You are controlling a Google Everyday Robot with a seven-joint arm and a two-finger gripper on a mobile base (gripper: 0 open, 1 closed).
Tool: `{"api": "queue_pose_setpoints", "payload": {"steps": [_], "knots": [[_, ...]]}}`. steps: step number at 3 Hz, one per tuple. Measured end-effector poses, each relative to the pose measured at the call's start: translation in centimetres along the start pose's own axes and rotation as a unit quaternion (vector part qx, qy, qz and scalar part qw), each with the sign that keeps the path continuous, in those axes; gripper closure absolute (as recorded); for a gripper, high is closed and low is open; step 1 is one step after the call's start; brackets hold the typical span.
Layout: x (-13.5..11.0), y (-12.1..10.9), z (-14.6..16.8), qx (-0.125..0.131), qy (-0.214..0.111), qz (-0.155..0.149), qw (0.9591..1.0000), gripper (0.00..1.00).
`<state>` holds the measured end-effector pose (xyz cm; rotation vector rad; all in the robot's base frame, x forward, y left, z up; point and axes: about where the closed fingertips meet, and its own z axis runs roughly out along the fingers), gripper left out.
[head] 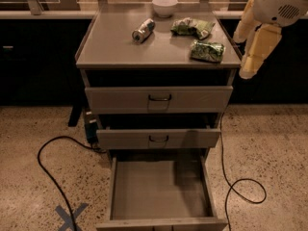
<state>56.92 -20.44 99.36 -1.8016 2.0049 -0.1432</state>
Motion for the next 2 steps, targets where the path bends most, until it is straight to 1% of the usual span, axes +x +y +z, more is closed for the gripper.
{"api": "queue_pose_setpoints", "payload": {"steps": [1,2], "knots": [[-0.2,-0.7,0.4,0.006,0.000,-0.004,1.0000,0.00],[-0.5,-3.7,1.4,0.036,0.000,-0.006,0.9993,0.00]]}}
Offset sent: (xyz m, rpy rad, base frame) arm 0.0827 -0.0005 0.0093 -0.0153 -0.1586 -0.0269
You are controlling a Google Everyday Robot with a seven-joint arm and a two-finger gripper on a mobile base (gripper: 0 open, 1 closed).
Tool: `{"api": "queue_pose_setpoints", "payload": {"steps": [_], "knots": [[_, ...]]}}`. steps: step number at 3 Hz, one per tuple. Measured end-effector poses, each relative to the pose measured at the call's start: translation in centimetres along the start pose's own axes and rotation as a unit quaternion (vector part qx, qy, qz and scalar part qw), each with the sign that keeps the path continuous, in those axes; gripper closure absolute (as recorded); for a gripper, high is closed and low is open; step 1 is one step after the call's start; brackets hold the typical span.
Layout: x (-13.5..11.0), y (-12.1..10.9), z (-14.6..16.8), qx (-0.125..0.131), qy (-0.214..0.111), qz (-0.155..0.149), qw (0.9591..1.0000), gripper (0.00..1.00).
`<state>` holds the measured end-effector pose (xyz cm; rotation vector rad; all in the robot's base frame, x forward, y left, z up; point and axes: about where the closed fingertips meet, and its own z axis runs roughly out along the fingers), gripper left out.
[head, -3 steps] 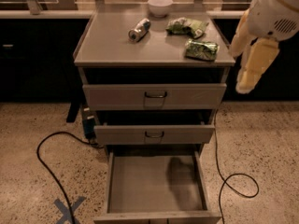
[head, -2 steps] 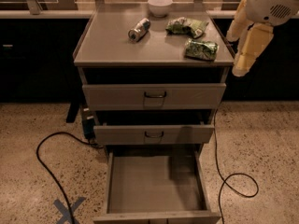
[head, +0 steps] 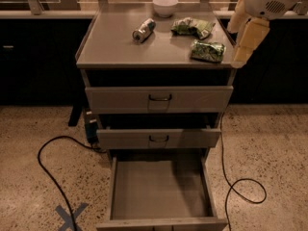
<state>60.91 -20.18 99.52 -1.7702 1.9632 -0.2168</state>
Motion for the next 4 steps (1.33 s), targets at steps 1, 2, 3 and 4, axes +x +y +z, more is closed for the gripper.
{"api": "queue_pose_setpoints", "payload": {"steps": [1,2,3,4], "knots": [[-0.1,-4.2,1.2,0.052,0.006,0.000,0.9987,0.00],[0.2,-7.6,2.2,0.104,0.020,0.013,0.9943,0.00],[1.9,-10.5,3.1,0.146,0.034,0.044,0.9877,0.00],[1.9,-10.5,3.1,0.146,0.034,0.044,0.9877,0.00]]}}
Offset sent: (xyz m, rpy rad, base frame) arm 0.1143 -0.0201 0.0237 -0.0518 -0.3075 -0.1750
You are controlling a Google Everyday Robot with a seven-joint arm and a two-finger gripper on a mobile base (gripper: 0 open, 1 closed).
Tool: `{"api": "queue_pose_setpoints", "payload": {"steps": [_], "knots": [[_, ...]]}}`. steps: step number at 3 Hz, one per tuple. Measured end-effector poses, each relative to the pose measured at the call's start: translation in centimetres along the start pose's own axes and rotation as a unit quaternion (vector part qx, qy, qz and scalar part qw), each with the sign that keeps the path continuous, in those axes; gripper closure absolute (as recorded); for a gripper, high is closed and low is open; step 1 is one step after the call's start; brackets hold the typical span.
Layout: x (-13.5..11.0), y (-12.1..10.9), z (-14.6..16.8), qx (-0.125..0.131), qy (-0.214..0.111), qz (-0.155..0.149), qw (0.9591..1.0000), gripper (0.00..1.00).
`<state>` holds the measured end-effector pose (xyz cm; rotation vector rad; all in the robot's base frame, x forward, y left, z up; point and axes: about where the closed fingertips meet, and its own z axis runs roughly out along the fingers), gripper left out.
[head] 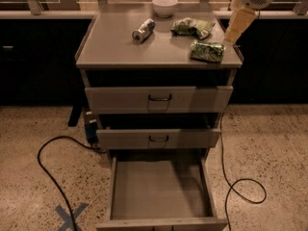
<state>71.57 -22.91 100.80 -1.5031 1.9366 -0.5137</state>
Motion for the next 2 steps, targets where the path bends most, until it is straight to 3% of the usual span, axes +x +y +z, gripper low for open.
{"api": "queue_pose_setpoints", "payload": {"steps": [2], "knots": [[0.4,-1.7,6.4,0.024,0.010,-0.013,0.9996,0.00]]}}
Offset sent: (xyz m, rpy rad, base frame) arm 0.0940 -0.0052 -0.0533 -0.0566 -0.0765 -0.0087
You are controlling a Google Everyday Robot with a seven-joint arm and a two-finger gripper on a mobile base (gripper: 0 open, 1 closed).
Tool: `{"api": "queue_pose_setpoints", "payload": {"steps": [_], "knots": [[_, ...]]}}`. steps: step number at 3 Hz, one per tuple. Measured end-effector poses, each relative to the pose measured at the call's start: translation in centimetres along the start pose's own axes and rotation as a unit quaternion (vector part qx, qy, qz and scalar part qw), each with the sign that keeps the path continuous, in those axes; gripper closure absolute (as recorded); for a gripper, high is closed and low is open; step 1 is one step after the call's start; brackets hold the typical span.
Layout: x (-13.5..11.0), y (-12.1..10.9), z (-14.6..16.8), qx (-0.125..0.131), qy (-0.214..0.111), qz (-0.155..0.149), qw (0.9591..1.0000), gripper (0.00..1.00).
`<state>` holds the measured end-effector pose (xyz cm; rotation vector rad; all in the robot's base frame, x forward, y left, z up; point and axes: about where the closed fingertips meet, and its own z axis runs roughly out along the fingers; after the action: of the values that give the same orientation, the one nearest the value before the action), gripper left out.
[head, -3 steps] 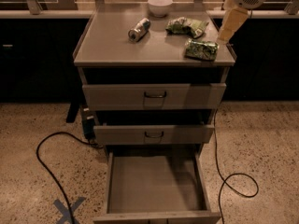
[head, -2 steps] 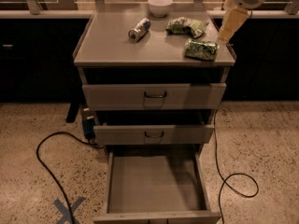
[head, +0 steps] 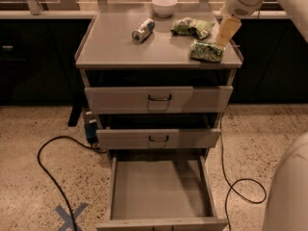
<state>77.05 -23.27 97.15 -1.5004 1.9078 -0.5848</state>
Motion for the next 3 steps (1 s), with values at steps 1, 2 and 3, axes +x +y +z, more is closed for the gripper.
{"api": "queue_pose_setpoints", "payload": {"steps": [1,2,3], "knots": [[-0.8,-0.6,4.2,0.009,0.004,-0.020,0.9998,0.00],[-0.6,-0.4,5.2,0.005,0.006,-0.022,0.9997,0.00],[-0.2,0.1,6.3,-0.006,0.007,-0.017,0.9998,0.00]]}}
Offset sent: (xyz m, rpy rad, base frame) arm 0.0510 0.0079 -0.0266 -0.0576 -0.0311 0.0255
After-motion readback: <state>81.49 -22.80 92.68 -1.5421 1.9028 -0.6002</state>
